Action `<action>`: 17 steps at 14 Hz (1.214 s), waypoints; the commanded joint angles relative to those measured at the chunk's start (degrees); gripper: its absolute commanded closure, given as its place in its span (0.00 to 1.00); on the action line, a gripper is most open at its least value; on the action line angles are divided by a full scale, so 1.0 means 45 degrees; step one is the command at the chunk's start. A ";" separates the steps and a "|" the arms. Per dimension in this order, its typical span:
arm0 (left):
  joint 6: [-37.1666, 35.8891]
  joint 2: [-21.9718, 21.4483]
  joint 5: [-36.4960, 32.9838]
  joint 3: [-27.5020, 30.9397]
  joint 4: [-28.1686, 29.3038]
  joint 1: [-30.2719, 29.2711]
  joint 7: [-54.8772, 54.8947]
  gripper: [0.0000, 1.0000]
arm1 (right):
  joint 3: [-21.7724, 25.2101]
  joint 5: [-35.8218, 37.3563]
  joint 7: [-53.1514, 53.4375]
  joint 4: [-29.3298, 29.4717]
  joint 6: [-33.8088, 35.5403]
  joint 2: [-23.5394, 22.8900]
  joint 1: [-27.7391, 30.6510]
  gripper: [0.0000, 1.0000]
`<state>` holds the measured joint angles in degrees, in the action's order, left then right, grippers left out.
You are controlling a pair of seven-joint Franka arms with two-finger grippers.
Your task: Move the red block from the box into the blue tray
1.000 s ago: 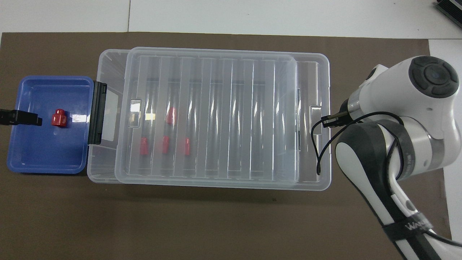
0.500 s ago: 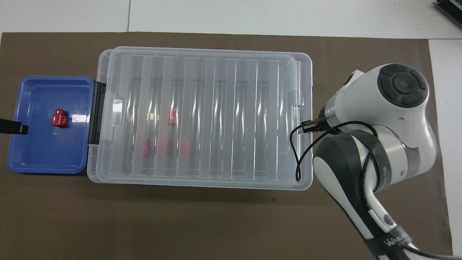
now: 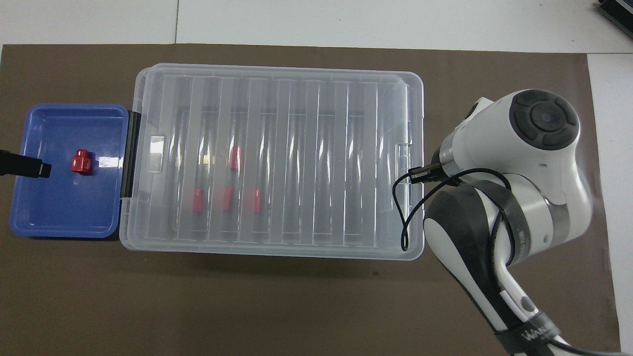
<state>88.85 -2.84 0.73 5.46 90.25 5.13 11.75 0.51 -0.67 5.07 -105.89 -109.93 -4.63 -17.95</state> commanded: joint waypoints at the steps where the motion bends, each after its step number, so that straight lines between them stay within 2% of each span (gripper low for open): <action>1: 0.0975 -0.0206 -0.0437 0.1149 0.0915 0.1165 -0.1200 0.00 | -0.0114 -0.0651 0.0201 -0.0297 -0.0044 0.0287 -0.0016 1.00; 3: 0.1133 -0.0327 -0.0417 0.1130 0.1214 0.1358 -0.1342 0.00 | -0.0114 -0.0653 0.0181 -0.0297 -0.0025 0.0288 -0.0016 1.00; 6: 0.0141 0.0084 -0.0301 0.1306 0.0044 0.2257 -0.1401 0.00 | -0.0094 -0.0653 0.0181 -0.0258 0.0131 0.0287 0.0004 1.00; 8: -0.0503 -0.0033 -0.0320 0.1207 0.0158 0.2355 -0.1498 0.00 | -0.0075 -0.0653 0.0201 -0.0200 0.0209 0.0442 0.0101 1.00; 10: -0.0391 -0.0053 -0.0320 0.1207 0.0256 0.2375 -0.1421 0.00 | 0.0042 -0.0633 0.0240 -0.0199 0.0520 0.0715 0.0296 1.00; 17: 0.0060 -0.0014 -0.0320 0.1188 0.0470 0.2824 -0.1479 0.00 | 0.0062 -0.0418 0.0240 -0.0258 0.1244 0.1693 0.2773 1.00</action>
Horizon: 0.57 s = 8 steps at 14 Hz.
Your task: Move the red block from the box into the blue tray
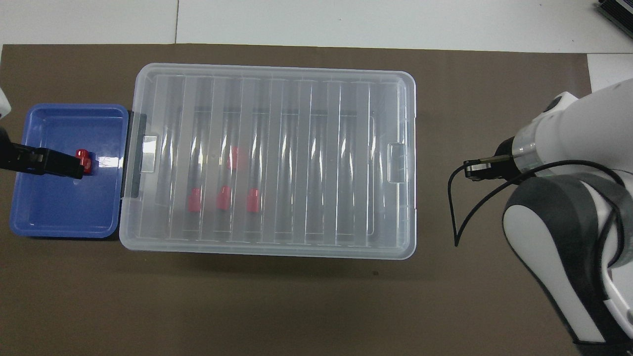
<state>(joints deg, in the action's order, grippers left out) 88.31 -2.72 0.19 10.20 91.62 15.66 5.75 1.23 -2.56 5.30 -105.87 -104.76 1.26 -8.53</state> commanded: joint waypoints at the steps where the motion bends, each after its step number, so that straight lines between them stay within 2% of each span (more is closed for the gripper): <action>1: 0.0160 0.0037 -0.0197 0.0291 0.0090 0.0562 -0.0126 0.00 | -0.0098 0.0002 0.0189 -0.0243 0.0077 0.0383 0.1071 1.00; 4: 0.0277 0.0037 -0.0197 0.0292 0.0032 0.0797 -0.0242 0.00 | -0.0078 0.0545 0.0169 0.0339 0.0057 0.0306 0.1699 0.98; 5: 0.0277 0.0154 -0.0178 0.0312 -0.0201 0.0778 -0.0417 0.00 | -0.0097 0.0974 0.0169 0.0691 0.0134 0.0247 0.1797 0.78; 6: 0.0239 0.0213 -0.0159 0.0254 -0.0416 0.0777 -0.0477 0.00 | -0.0098 0.1210 0.0169 0.0907 0.0154 0.0227 0.1953 0.49; 7: 0.0258 0.0155 -0.0178 0.0118 -0.0380 0.0777 -0.0497 0.00 | -0.0098 0.1232 0.0169 0.1160 0.0213 0.0266 0.2109 0.26; 8: 0.0258 0.0155 -0.0197 0.0078 -0.0341 0.0739 -0.0497 0.00 | -0.0098 0.1232 0.0169 0.1395 0.0523 0.0285 0.2110 0.14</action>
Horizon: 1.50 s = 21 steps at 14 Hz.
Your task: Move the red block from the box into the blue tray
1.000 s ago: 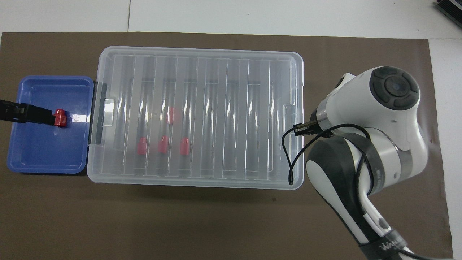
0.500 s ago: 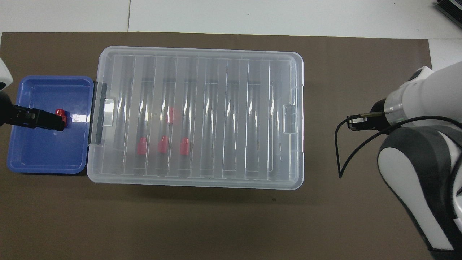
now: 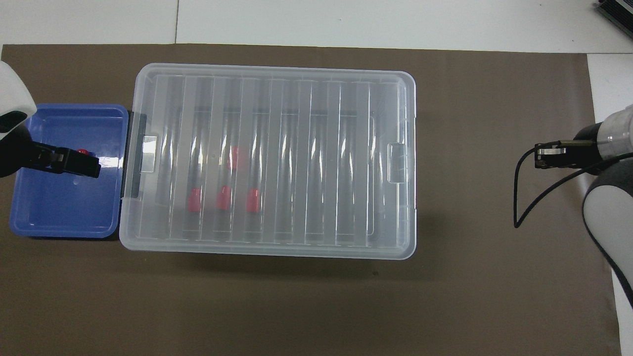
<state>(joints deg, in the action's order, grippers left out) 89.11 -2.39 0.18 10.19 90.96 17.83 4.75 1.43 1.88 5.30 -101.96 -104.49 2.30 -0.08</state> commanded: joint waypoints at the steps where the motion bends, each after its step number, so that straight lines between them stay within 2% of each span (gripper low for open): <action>1: 0.0061 0.0063 -0.0178 0.0098 -0.0233 0.0082 -0.0254 0.00 | -0.0161 0.0246 0.0170 0.0916 0.0737 0.0017 0.0233 0.00; 5: 0.0022 0.0490 -0.0178 0.0274 -0.0427 0.0197 -0.0273 0.00 | -0.0180 0.0031 0.0170 0.2342 0.2453 -0.0333 0.0312 0.00; 8: -0.0076 0.0747 -0.0178 0.0158 -0.0742 0.0217 -0.0273 0.00 | -0.0161 0.0070 0.0189 0.2386 0.3375 -0.0238 0.0253 0.00; 12: -0.0037 0.0942 -0.0178 0.0177 -0.0839 0.0236 -0.0273 0.00 | -0.0181 0.0051 0.0150 0.2327 0.3474 -0.0159 0.0156 0.00; 15: -0.0212 0.1253 -0.0178 0.0274 -0.1443 0.0217 -0.0254 0.00 | -0.0200 0.0031 0.0170 0.2327 0.3474 -0.0159 0.0175 0.00; 19: 0.0001 0.1313 -0.0197 0.0294 -0.1367 0.0295 -0.0254 0.00 | -0.0200 -0.0125 0.0248 0.2268 0.3494 -0.0159 0.0253 0.00; 21: 0.0060 0.1741 -0.0197 0.0294 -0.1580 0.0334 -0.0254 0.00 | -0.0200 -0.0145 0.0190 0.2268 0.3630 -0.0139 0.0233 0.00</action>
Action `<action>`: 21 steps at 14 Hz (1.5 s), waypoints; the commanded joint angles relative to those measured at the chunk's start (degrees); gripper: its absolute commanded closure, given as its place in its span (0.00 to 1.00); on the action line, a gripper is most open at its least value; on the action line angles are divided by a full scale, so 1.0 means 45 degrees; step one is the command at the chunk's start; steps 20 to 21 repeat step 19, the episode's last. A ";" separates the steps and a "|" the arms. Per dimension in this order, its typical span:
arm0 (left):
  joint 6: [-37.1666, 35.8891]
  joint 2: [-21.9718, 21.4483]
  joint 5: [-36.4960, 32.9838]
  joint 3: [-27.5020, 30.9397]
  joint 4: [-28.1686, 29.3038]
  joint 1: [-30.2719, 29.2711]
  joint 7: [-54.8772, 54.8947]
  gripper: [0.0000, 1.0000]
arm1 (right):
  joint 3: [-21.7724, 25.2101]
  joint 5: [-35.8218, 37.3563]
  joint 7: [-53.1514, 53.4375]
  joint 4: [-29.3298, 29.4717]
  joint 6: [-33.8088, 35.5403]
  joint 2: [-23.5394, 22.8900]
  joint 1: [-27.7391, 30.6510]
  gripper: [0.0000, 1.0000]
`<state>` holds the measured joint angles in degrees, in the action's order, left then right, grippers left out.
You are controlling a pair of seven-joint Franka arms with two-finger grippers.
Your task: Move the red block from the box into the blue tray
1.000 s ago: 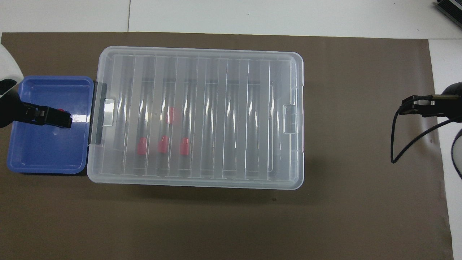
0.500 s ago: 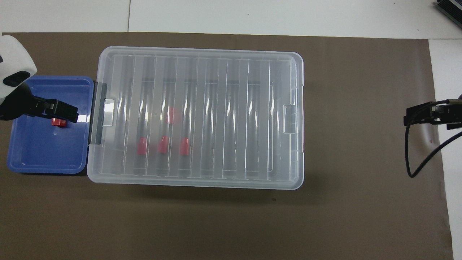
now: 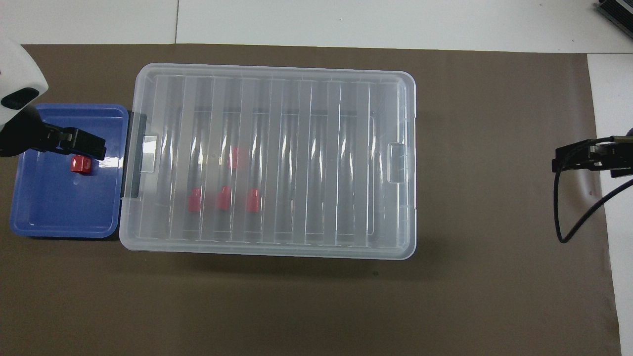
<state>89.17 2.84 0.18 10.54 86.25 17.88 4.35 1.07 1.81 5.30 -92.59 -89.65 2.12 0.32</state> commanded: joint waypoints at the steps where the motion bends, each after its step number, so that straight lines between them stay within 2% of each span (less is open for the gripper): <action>1: 0.0086 0.0676 -0.0197 0.0198 -0.0476 0.0381 -0.0167 0.00 | -0.0121 -0.0130 0.0151 0.0186 0.0448 -0.0081 0.0144 0.00; 6: 0.0242 0.0580 -0.0197 0.0101 -0.0436 0.0402 -0.0128 0.00 | -0.0121 -0.0130 0.0150 0.0186 0.0410 -0.0081 0.0144 0.00; 9: 0.0243 0.0191 -0.0197 0.0198 -0.0397 0.0343 -0.0108 0.00 | -0.0121 -0.0149 0.0170 0.0186 0.0390 -0.0081 0.0144 0.00; 21: 0.0145 -0.0378 -0.0197 0.0178 0.0365 0.0362 -0.0128 0.00 | -0.0121 -0.0149 0.0111 0.0069 0.0332 -0.0003 0.0125 0.00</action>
